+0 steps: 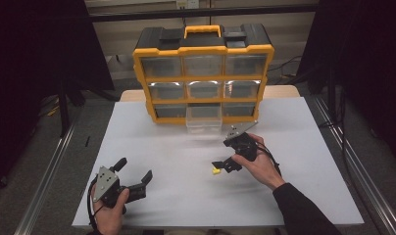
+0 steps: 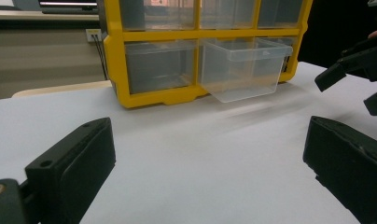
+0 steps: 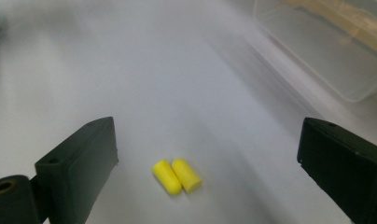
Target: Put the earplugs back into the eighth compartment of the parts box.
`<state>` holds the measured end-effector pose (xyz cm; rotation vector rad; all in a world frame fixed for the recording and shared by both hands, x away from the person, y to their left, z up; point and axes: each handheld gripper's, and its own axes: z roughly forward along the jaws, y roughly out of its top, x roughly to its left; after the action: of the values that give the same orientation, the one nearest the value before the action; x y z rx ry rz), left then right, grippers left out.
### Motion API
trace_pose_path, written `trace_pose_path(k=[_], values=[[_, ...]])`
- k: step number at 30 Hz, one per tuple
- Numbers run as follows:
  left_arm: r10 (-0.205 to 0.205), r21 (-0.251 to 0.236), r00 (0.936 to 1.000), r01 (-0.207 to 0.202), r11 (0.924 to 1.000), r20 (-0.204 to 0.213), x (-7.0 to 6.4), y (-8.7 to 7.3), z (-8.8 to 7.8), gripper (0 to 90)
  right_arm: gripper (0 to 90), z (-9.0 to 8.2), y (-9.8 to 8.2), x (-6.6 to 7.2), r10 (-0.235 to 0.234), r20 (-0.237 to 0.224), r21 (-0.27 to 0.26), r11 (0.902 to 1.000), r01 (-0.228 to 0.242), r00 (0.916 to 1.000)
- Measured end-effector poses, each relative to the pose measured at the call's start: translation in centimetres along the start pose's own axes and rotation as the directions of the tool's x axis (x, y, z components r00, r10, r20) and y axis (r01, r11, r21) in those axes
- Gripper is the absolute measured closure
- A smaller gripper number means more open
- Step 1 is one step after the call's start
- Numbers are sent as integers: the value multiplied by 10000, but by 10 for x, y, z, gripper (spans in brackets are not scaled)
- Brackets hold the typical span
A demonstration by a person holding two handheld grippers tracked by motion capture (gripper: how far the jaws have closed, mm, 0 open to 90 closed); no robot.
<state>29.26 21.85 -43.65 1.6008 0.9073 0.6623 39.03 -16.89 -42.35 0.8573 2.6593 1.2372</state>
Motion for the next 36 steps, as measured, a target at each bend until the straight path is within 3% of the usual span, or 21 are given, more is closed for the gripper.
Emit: trace_pose_path(k=[6, 11, 19, 20, 24, 28, 36], values=[[6, 32, 10000, -6, 10000, 52, 0, 0, 2, 23, 70, 6, 0, 0, -296, -497, 864, 9957, 338, 9983], [-19, -10, 10000, 19, 10000, 49, -1, 0, 3, 23, 199, 12, -1, -2, -621, -623, 1513, 9859, 710, 9961], [-49, -16, 10000, 49, 10000, 70, 0, 0, 3, 23, 384, 18, 7, -7, -1101, -776, 2259, 9661, 1251, 9909], [-54, -18, 10000, 55, 10000, 70, 0, 0, 3, 23, 396, 19, 9, -7, -1261, -787, 2490, 9580, 1420, 9889], [-61, -13, 10000, 61, 10000, 75, 0, 0, 3, 23, 435, 19, 13, -7, -1433, -981, 2574, 9523, 1642, 9848], [-46, 2, 10000, 46, 10000, 66, 0, 0, 3, 23, 468, 22, 14, -8, -1700, -1052, 2969, 9350, 1941, 9798], [-22, 2, 10000, 22, 10000, 85, 0, 0, 3, 23, 575, 24, 14, -6, -1742, -1367, 3263, 9216, 2104, 9752]])
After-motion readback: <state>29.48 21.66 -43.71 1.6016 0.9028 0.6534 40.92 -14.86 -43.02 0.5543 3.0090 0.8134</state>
